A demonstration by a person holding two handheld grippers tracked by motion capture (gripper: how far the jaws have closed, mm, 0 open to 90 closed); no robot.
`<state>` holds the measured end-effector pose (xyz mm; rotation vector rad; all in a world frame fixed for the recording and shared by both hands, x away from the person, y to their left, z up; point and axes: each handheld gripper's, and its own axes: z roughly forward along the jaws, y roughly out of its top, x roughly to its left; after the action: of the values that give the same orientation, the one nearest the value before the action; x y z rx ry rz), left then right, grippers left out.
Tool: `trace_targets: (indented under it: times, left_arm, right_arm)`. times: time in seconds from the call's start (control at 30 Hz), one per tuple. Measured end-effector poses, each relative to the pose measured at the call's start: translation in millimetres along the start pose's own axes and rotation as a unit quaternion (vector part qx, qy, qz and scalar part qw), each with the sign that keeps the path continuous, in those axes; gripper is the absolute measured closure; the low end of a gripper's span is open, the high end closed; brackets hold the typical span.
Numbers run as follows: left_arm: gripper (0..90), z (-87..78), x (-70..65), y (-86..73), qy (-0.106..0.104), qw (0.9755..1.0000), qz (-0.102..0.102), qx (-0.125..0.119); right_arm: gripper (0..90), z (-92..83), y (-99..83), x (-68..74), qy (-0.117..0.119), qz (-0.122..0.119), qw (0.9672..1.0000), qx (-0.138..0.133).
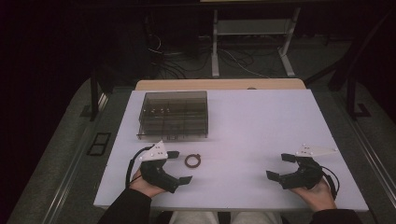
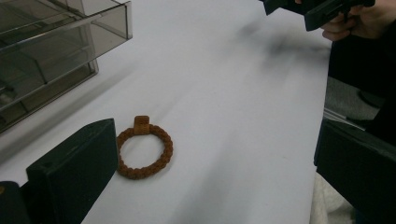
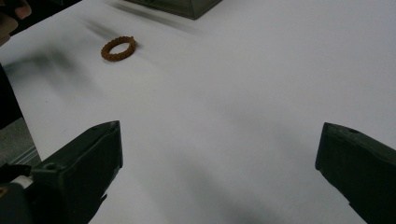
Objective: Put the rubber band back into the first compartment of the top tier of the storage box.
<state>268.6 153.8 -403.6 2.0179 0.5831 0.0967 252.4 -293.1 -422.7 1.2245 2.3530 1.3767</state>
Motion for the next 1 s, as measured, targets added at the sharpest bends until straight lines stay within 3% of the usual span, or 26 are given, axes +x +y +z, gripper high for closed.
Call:
trace_targets:
  times: [0.67, 1.0]
  left_arm:
    - [0.0, 19.3, 8.4, 13.6, -0.019, 0.9989, 0.008, 0.043]
    - [0.0, 31.2, 13.8, 19.1, -0.025, 0.9969, 0.017, 0.073]
  right_arm:
    - [0.0, 0.0, -0.2, 0.1, 0.0, -0.003, 1.0, 0.001]
    - [0.0, 0.1, -0.3, 0.4, 0.001, -0.003, 1.0, 0.003]
